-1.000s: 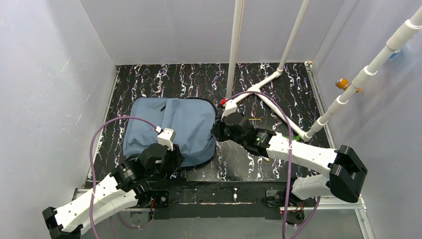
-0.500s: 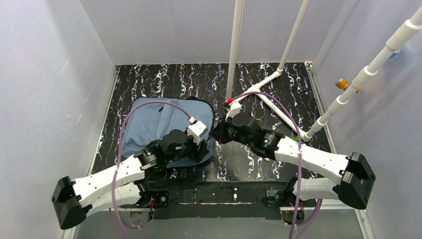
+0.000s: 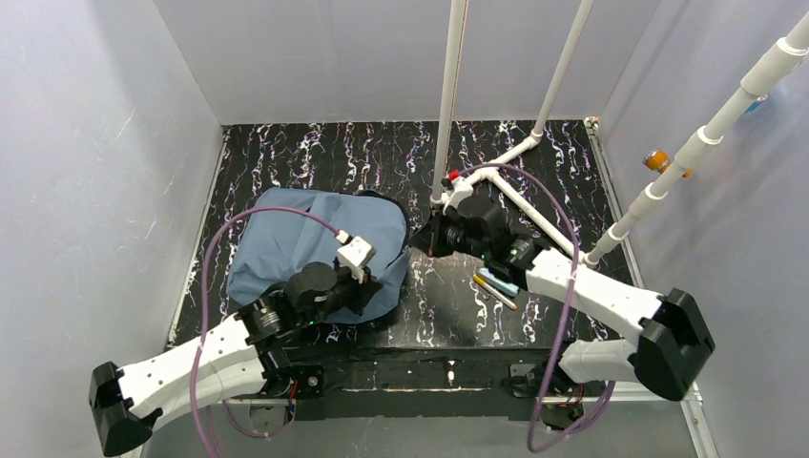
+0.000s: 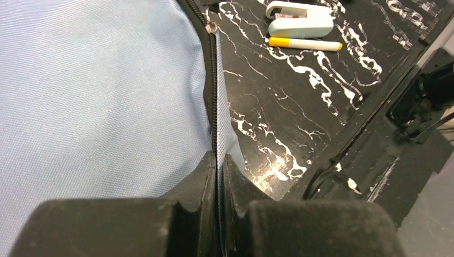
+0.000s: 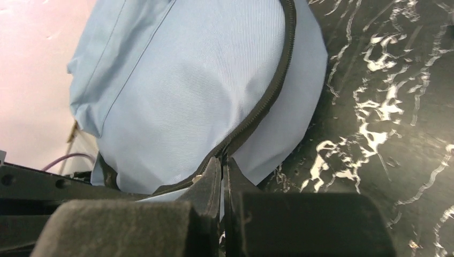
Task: Pack the student bag
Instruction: Zip the student bag at the center of the board.
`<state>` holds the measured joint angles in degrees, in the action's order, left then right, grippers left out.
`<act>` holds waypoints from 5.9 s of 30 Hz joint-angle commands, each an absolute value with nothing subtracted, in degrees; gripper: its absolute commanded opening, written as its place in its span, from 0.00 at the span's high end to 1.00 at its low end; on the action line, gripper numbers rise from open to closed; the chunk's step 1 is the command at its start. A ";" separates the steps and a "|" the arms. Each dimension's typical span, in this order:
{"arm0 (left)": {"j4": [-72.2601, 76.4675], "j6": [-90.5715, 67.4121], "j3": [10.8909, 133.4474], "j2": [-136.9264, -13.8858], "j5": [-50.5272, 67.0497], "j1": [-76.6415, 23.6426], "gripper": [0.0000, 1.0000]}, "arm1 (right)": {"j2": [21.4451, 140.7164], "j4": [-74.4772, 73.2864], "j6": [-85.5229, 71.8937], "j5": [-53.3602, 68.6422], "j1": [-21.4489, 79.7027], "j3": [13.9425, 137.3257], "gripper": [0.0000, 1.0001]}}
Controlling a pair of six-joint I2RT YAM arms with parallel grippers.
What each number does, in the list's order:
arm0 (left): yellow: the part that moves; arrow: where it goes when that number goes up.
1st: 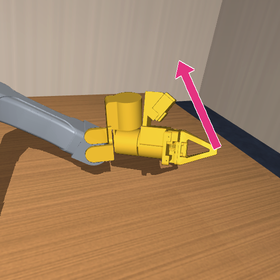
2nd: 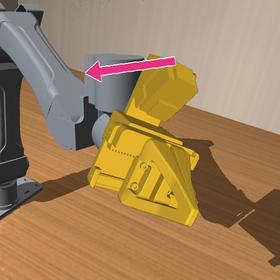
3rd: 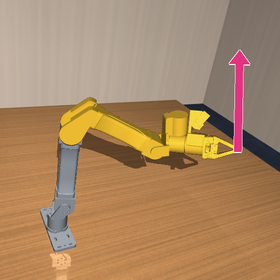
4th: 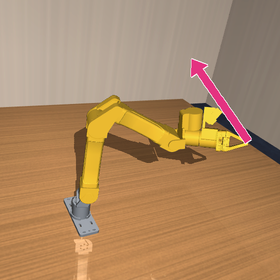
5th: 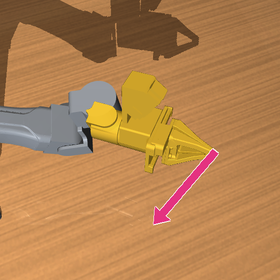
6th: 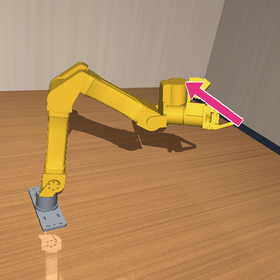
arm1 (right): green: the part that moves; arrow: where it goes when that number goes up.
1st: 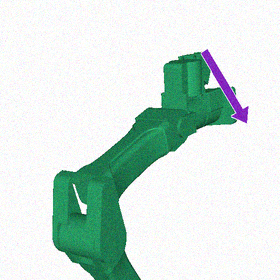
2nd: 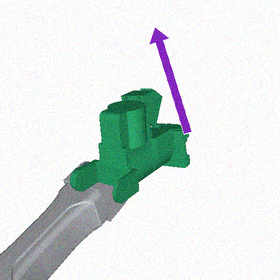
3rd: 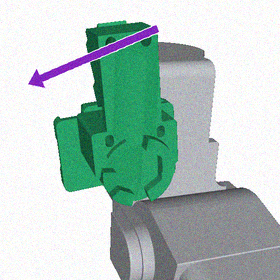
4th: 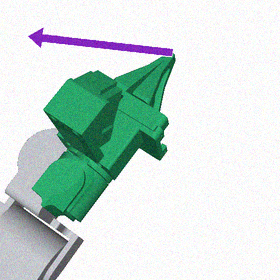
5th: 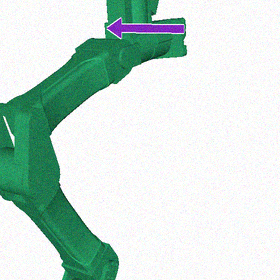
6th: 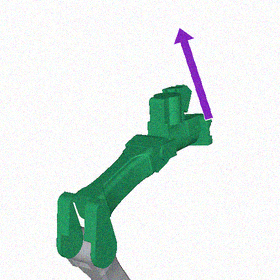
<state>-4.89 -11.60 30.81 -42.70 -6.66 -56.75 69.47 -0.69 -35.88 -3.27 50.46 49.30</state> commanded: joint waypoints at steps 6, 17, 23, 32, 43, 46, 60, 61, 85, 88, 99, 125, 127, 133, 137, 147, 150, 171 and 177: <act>-24.11 -21.15 29.76 -32.66 3.02 -57.66 1.00 | 81.80 12.59 -29.67 -0.45 35.75 58.05 0.99; -25.42 -26.00 30.37 -31.29 10.90 -59.69 0.94 | 76.08 3.74 -20.35 -4.08 34.28 60.28 0.99; -21.56 -17.58 36.45 -39.82 0.96 -59.68 0.43 | 71.41 2.06 -25.83 2.64 40.49 57.56 0.99; -33.31 -44.08 49.82 -53.89 -31.15 -59.46 0.51 | 66.18 3.30 -30.05 0.49 44.63 50.80 0.99; -70.86 -78.67 56.06 -41.12 -47.80 -59.33 0.02 | 67.47 4.52 -28.19 3.62 44.80 48.58 0.99; -79.60 -84.79 58.41 -44.32 -47.87 -58.32 0.02 | 67.76 4.33 -27.79 4.01 44.77 48.80 0.99; -29.25 -42.44 41.91 -49.48 -21.60 -18.09 0.02 | 66.51 1.84 -26.36 6.90 48.61 47.60 0.99; -26.99 -40.44 42.79 -52.43 -21.20 -15.94 0.02 | 66.72 1.59 -26.19 5.97 50.75 47.52 0.99; -24.05 -9.13 41.27 -36.46 4.10 -39.17 0.16 | 72.06 15.92 -36.92 -3.25 62.16 47.47 0.99; -23.46 -0.47 39.72 -40.80 8.88 -43.50 0.23 | 72.31 16.07 -40.83 -6.10 62.16 46.78 0.99; -23.60 7.20 35.57 -46.14 8.64 -46.72 0.93 | 72.13 10.67 -42.35 -12.80 63.12 49.02 0.99; -24.26 10.50 40.59 -39.58 9.52 -47.34 0.33 | 66.87 9.15 -34.70 0.91 50.98 45.32 0.99; -20.92 10.36 41.24 -42.90 9.13 -49.46 0.32 | 66.76 9.29 -35.43 0.27 52.88 45.44 0.99; -10.58 14.28 43.57 -54.84 -3.96 -60.97 0.37 | 65.67 9.91 -37.71 0.18 54.58 45.18 0.99; -2.54 16.72 41.38 -59.41 -12.25 -63.24 0.47 | 64.81 8.62 -37.40 -2.08 54.66 45.97 0.99; -12.18 16.28 37.60 -53.25 -25.86 -64.42 1.00 | 62.90 6.10 -38.66 -7.96 52.65 46.52 0.99; -23.74 14.91 40.32 -45.69 -23.84 -64.42 1.00 | 63.10 5.78 -38.13 -2.82 44.61 46.32 0.99; -51.95 16.67 46.22 -28.26 -24.46 -64.51 1.00 | 85.08 15.55 -29.31 3.75 32.09 52.16 0.99; -53.89 16.75 46.32 -25.62 -21.29 -64.51 1.00 | 89.32 16.59 -26.58 6.43 32.44 56.74 0.99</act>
